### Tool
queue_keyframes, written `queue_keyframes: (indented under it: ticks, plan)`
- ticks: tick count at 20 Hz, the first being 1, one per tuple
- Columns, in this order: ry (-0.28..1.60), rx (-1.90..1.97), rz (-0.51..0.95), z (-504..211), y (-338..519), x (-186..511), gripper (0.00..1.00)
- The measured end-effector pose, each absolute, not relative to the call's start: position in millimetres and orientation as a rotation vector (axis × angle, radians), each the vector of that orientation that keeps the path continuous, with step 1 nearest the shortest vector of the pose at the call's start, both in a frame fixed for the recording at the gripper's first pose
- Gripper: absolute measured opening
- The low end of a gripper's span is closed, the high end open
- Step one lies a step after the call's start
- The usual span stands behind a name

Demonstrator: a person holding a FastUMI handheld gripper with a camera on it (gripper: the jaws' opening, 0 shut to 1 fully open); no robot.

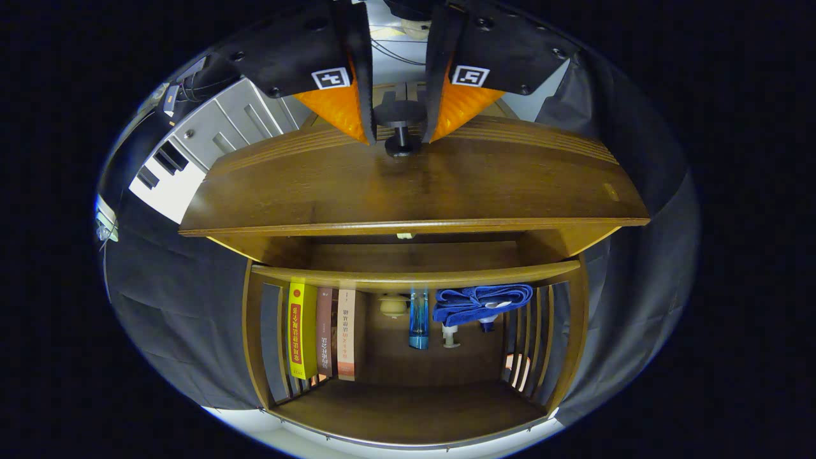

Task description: Pull open the drawer, take out the items inside it, and place them on the countertop above the cabinet.

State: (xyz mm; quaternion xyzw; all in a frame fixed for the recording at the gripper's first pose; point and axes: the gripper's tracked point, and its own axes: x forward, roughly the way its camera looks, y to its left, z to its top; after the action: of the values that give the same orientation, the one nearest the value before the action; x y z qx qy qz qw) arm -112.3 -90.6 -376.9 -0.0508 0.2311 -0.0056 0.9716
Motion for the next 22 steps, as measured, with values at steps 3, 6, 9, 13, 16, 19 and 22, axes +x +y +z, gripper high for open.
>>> queue_keyframes:
  ticks: [3, 6, 9, 13, 16, 19, 22]
  plan:
    - [0.469, -0.097, -0.012, -376, -92, -118, 0.44]
    - [0.469, -0.102, -0.015, -376, -92, -121, 0.44]
    - [0.464, -0.096, -0.019, -375, -93, -121, 0.44]
    - [0.471, -0.1, -0.026, -377, -95, -122, 0.5]
    - [0.438, -0.11, -0.038, -362, -98, -122, 0.66]
    - [0.422, -0.077, -0.04, -344, -97, -123, 0.86]
    - [0.395, -0.044, -0.048, -319, -99, -120, 0.93]
